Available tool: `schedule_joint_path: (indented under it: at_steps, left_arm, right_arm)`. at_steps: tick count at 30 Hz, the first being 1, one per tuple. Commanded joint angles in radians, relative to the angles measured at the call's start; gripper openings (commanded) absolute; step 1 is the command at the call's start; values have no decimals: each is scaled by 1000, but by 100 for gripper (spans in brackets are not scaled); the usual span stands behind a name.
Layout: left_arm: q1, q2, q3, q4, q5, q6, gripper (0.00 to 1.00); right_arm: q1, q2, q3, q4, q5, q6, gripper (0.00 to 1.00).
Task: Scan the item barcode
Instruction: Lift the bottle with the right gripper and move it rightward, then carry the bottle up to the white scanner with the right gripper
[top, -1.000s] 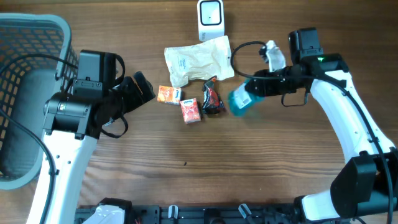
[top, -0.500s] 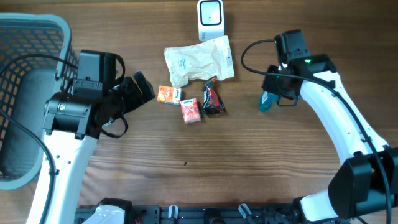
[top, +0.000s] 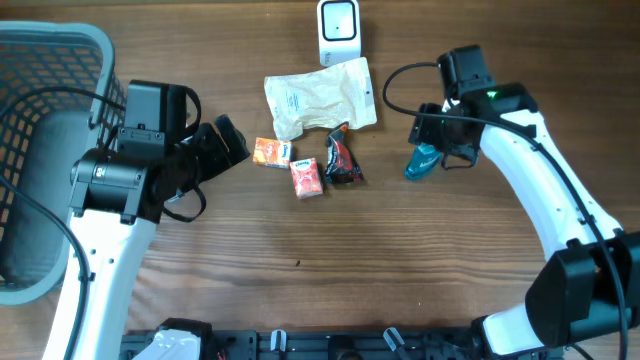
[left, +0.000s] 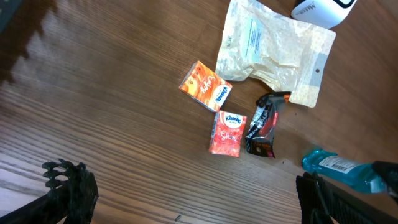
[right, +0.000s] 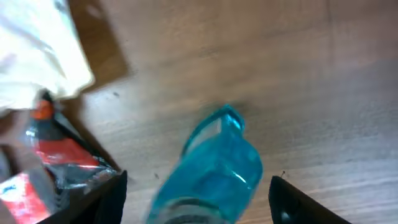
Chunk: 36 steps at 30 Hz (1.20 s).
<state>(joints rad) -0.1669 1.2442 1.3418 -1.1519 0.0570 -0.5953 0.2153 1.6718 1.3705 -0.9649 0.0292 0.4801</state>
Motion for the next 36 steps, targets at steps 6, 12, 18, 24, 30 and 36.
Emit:
schedule_joint_path:
  at_steps: [6,12,18,24,30,36]
  left_arm:
    - [7,-5,8,2,-2,16,100]
    - [7,-5,8,2,-2,16,100]
    - [7,-5,8,2,-2,16,100]
    - [7,-5,8,2,-2,16,100]
    - [7,-5,8,2,-2,16,100]
    - [7,-5,8,2,-2,16,100]
  right_arm:
    - [-14,-91,369,-305,-31,-460,100]
    - [-14,-202,357,-489,-79,-465,100]
    - [-13,-562,-33,-244,-281,-610,100]
    - [-14,-504,-579,351,-195,-546,100]
    - [-13,-412,-649,524,-151,-695,99]
    - [-14,-385,-663,610,-70,-847,100]
